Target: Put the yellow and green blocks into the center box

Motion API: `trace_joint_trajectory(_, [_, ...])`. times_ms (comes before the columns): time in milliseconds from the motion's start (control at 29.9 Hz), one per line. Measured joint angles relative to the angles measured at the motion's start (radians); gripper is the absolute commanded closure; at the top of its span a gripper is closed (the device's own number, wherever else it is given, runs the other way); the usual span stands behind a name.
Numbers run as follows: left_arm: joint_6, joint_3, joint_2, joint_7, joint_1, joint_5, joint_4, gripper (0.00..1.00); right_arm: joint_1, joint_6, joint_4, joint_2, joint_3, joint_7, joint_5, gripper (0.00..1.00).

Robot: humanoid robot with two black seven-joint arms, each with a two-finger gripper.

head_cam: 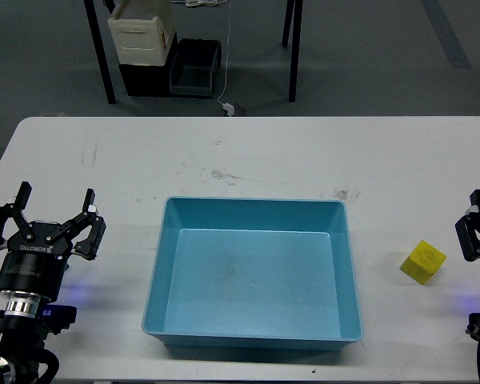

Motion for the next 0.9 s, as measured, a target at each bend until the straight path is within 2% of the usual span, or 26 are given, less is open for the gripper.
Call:
trace_joint_trajectory(401, [-0.010,-0.004,0.003,-0.012,0.002,0.000,0.001,0.00,0.014,0.006,-0.015,0.000,0.014,0.000,-0.037,0.00])
trace_joint_trajectory(703, [-0.006,-0.001,-0.001,-0.015,0.001,-0.001,0.001,0.00,0.133,0.030,-0.029,-0.067,0.131,0.004,-0.567,0.00])
trace_joint_trajectory(836, [-0.006,0.001,-0.005,-0.016,0.001,-0.001,0.001,0.00,0.209,0.022,-0.028,-0.186,0.166,0.005,-0.725,0.00])
trace_joint_trajectory(903, [-0.006,0.001,-0.009,-0.016,0.000,-0.001,0.001,0.00,0.267,-0.016,-0.029,-0.252,0.170,0.005,-0.786,0.00])
